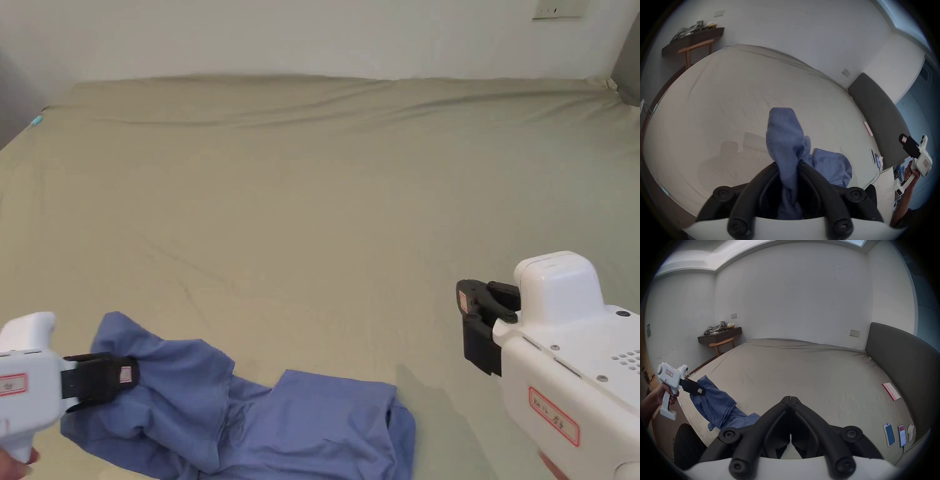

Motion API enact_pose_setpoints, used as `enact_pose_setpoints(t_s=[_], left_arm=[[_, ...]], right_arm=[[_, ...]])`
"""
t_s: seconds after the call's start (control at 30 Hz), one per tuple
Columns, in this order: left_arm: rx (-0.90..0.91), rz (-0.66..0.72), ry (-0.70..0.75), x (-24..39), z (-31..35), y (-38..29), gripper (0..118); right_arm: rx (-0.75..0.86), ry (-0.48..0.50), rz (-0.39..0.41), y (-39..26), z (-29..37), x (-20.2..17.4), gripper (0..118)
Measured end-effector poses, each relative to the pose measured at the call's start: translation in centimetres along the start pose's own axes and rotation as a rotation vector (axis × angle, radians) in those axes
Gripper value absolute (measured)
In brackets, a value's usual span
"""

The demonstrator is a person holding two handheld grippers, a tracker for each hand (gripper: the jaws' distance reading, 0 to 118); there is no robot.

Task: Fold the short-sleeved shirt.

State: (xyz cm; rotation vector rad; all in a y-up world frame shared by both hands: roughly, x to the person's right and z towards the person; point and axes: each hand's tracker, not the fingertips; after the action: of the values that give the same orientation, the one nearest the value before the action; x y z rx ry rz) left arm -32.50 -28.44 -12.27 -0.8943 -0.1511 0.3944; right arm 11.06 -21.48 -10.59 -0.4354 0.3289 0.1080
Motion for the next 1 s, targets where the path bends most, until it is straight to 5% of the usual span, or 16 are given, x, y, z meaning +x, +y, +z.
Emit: enact_pose_setpoints(t_s=[0.27,0.8,0.87,0.9,0.97,1.0], left_arm=[[-0.12,-0.037,-0.161,8.0,-6.1,-0.6,8],[-0.251,0.002,-0.031,15.8,-18.9,-7.5,9],[-0.25,0.02,-0.072,16.1,-19.0,-7.6,21],[-0.253,0.049,-0.127,16.0,-18.8,-7.5,39],[-0.269,0.123,-0.299,15.3,-18.2,-7.0,97],[-0.283,0.155,-0.37,15.2,-17.8,-6.7,112]], right_arm=[[0.003,-0.02,-0.008,-0.5,0.8,1.6,0],[-0.026,-0.08,-0.074,-2.8,1.0,6.2,0],[-0.028,-0.08,-0.077,-2.9,0.8,6.3,0],[-0.029,-0.08,-0.078,-2.8,0.9,6.0,0],[-0.029,-0.079,-0.078,-2.7,0.9,5.8,0],[-0.029,-0.078,-0.078,-2.7,0.8,5.8,0]])
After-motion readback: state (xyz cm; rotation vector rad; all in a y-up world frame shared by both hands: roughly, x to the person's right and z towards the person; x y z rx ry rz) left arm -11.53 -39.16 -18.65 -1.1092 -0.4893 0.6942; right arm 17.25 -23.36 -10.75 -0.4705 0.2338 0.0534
